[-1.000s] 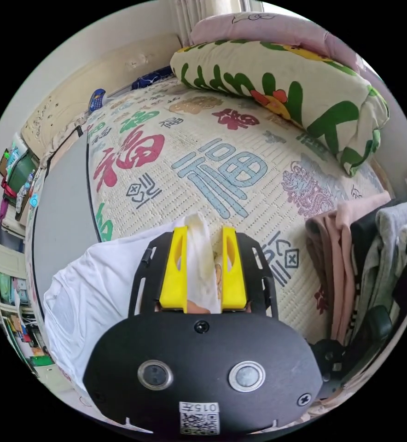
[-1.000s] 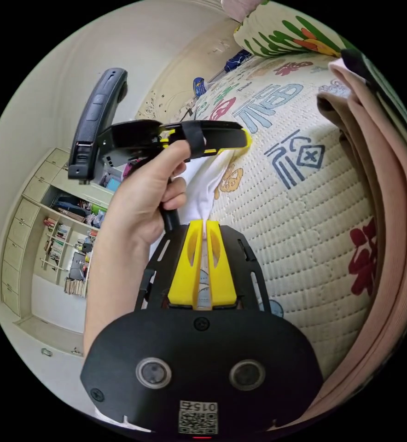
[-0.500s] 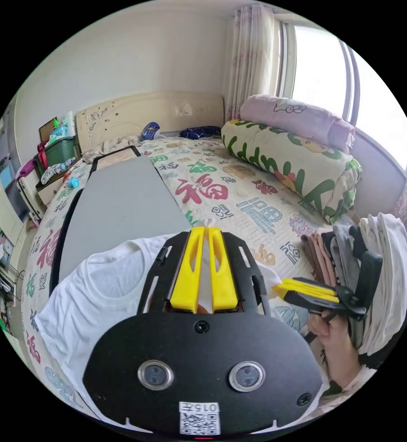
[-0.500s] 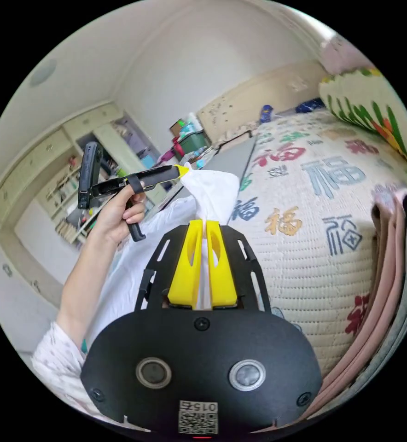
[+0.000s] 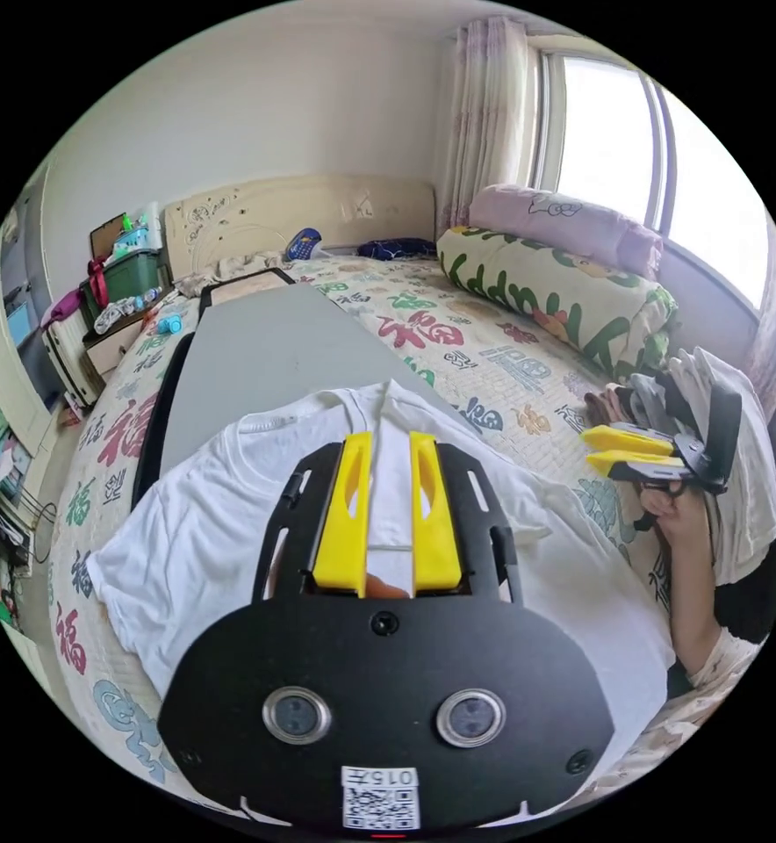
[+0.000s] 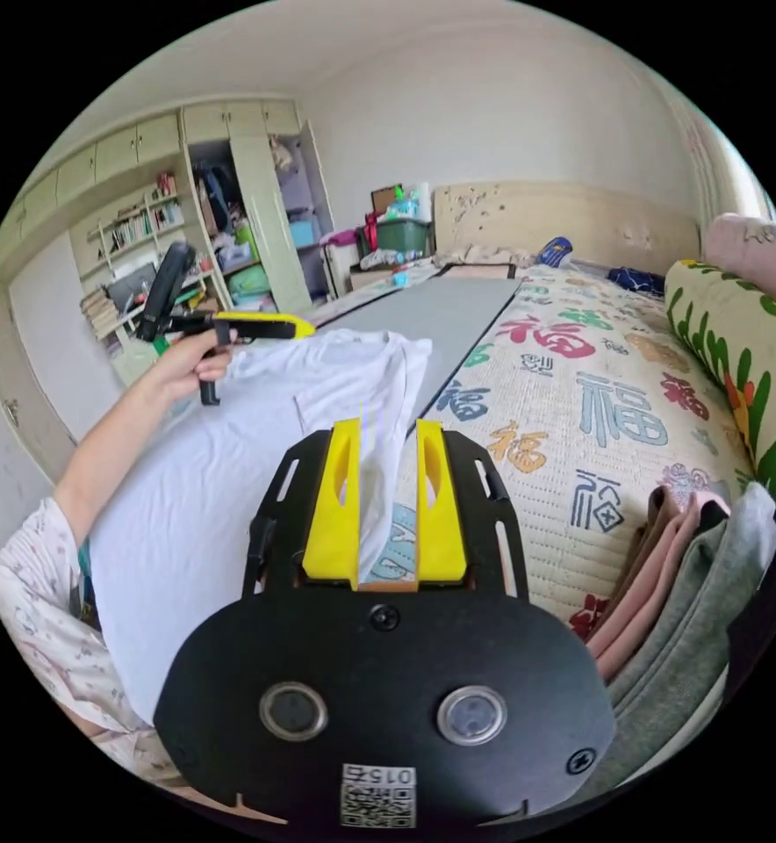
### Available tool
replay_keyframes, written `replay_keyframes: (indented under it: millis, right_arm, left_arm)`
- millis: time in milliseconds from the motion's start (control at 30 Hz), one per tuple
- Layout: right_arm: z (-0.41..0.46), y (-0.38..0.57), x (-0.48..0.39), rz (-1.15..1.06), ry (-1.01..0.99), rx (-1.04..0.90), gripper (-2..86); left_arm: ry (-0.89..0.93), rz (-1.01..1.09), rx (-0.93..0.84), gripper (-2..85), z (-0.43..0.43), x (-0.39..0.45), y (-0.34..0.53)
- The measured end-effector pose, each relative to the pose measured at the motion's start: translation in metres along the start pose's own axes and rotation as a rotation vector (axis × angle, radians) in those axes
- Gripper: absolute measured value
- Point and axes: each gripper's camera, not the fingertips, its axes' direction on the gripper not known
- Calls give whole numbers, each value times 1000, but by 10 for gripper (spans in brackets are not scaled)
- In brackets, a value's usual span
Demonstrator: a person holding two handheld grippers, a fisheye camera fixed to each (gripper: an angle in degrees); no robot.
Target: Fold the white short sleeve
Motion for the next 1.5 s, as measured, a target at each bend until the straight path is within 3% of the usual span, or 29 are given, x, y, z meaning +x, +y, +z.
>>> replay_keyframes:
  millis: [200, 400, 500, 600, 767, 833, 1000, 1067, 1500]
  right_arm:
    - [45, 2, -21, -11, 68, -138, 61]
    - [80, 4, -29, 0, 153, -250, -2]
    - [72, 7, -37, 9, 220, -167, 7]
    - [59, 13, -47, -32, 145, -39, 61]
    - [83, 24, -45, -18, 31, -102, 76]
    - [87, 29, -48, -18, 45, -100, 72]
    - [87, 40, -55, -19, 91, -54, 41]
    - [94, 40, -53, -26, 65, -78, 40]
    - [124, 48, -48, -32, 96, -165, -2]
  left_arm:
    - [21, -47, -99, 70, 88, 31, -41]
    - [-156, 40, -257, 67, 154, 84, -65]
    - [-182, 37, -211, 72, 138, 98, -65]
    - [-123, 141, -122, 66, 88, 128, -48]
    - [251, 439, -159, 86, 30, 211, 10]
    - [298, 494, -175, 94, 29, 233, 25]
    - [283, 506, -119, 78, 37, 256, 43]
    - [254, 526, -196, 66, 47, 267, 42]
    - [155, 608, -177, 22, 19, 301, 68]
